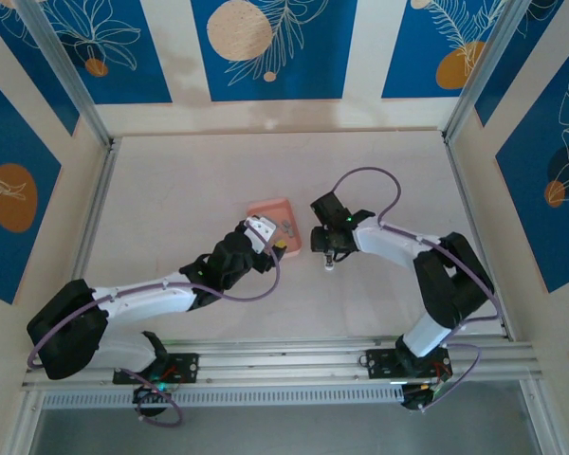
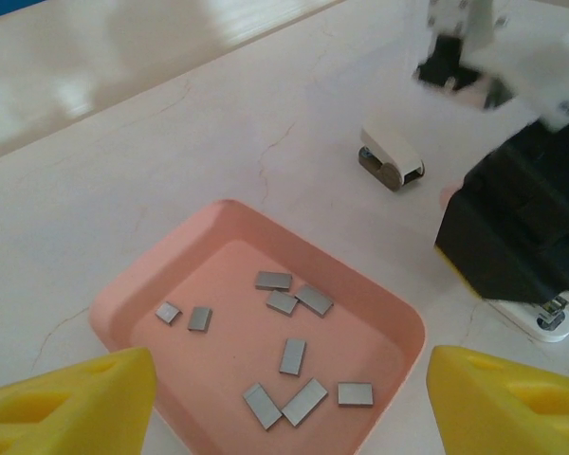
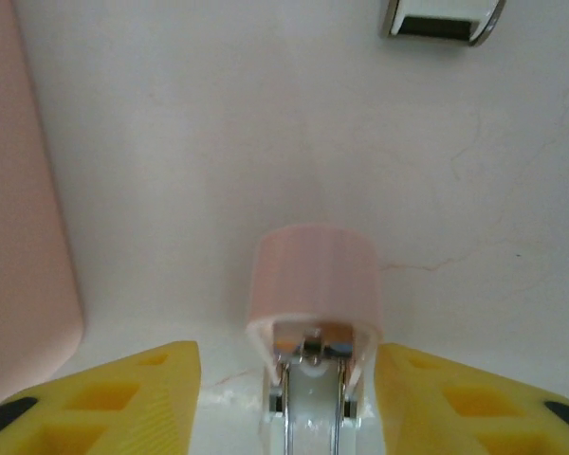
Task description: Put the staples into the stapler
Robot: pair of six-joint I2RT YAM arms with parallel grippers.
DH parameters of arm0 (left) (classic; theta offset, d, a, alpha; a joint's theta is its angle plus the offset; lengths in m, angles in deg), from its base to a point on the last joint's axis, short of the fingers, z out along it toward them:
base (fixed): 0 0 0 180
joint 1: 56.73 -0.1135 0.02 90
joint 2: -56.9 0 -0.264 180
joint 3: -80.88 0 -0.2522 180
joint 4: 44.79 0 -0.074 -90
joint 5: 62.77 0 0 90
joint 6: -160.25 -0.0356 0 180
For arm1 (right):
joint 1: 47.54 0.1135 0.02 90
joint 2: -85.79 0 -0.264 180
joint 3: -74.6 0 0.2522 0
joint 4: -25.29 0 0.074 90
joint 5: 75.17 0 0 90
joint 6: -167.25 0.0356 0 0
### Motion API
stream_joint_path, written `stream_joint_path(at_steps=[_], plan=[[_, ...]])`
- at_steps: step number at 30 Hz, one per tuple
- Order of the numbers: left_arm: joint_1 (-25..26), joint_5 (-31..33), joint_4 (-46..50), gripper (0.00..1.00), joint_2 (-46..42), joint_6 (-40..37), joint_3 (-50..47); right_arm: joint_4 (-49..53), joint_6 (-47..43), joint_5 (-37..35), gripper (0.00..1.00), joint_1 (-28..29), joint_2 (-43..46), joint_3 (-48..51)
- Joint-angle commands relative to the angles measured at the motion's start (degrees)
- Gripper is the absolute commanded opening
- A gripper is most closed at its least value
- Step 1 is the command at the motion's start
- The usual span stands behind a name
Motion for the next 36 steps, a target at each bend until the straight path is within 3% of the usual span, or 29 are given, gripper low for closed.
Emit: stream_joint_path(at_steps=[1,6,14,17,21,36], plan=[[-0.5,1.0,-1.0,0.76,-0.9,0.2,-1.0,3.8,-1.3,-0.6,0.56,-1.8,4.9,-4.1],[-1.9,-0.3,-0.7,0.76,-1.4,2.1,-1.4,5.8,-3.7,2.7,0.63,-7.0,1.5,-10.2],[-3.8,-1.5,0.1,0.76,-2.1,3.2,-2.4,11.6,-12.5,5.7,0.75,-12.1,-12.9,-23.8],[-4.8,-1.9,0.1,0.77,-2.6,3.3,-3.0,13.6,-13.0,10.3,0.76,-14.7,-17.2,-27.6],[-5.9,-2.7,0.1,0.77,-2.5,3.8,-3.2,13.7,-13.8,9.6,0.75,-15.6,-21.2,-30.8],[-7.4,-3.8,0.1,0.76,-1.8,4.3,-3.1,12.2,-15.1,9.0,0.39,-15.9,-29.4,-36.3]])
